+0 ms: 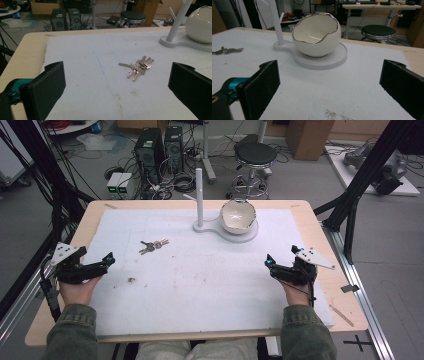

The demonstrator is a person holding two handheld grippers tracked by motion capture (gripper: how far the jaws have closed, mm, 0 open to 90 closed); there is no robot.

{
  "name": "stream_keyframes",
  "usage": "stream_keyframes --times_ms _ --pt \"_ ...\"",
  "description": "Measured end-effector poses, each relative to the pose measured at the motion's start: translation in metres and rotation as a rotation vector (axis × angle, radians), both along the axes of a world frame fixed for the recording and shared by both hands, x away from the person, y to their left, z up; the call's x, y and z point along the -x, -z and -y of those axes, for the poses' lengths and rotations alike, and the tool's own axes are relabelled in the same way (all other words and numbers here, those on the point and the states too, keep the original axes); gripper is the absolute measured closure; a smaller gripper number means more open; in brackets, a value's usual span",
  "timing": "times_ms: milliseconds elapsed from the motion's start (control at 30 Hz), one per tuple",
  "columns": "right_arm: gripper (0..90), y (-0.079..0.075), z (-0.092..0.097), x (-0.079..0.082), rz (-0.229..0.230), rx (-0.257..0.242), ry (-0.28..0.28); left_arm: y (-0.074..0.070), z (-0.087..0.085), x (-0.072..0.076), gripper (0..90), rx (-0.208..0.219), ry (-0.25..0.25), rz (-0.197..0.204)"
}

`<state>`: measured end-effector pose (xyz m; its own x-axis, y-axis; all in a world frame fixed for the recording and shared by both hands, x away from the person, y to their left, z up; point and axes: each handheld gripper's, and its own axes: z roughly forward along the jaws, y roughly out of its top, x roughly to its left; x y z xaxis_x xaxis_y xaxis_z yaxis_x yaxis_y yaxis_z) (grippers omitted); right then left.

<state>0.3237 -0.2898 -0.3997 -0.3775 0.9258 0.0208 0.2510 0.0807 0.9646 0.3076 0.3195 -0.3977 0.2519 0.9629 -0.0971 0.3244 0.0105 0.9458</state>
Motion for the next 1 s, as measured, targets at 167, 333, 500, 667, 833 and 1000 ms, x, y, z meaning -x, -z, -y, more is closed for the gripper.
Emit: stream_keyframes --times_ms 167,333,500,667,833,1000 --pt "1.9 0.0011 0.0018 -0.0017 -0.004 -0.006 0.014 0.0022 0.0035 -0.0033 1.7 -0.006 0.018 -0.017" --pt "1.9 0.0014 0.0011 -0.0014 0.000 0.002 0.020 0.0032 0.0058 -0.0044 1.7 -0.009 0.031 -0.029" --pt "2.0 0.0020 0.0000 -0.0020 -0.008 0.004 0.023 0.0021 0.0060 -0.0032 1.7 -0.007 0.032 -0.034" --pt "1.9 0.0038 -0.0005 -0.0056 -0.013 0.012 0.016 0.0034 0.0081 -0.0039 1.7 -0.022 0.036 -0.057" --pt "1.9 0.0039 -0.0024 -0.0044 -0.021 0.011 0.014 0.0029 0.0091 -0.0037 1.7 -0.040 0.034 -0.063" --pt "1.9 0.0048 -0.0054 -0.0042 -0.022 0.032 -0.002 -0.0017 0.0092 -0.0088 1.7 -0.016 0.025 -0.076"
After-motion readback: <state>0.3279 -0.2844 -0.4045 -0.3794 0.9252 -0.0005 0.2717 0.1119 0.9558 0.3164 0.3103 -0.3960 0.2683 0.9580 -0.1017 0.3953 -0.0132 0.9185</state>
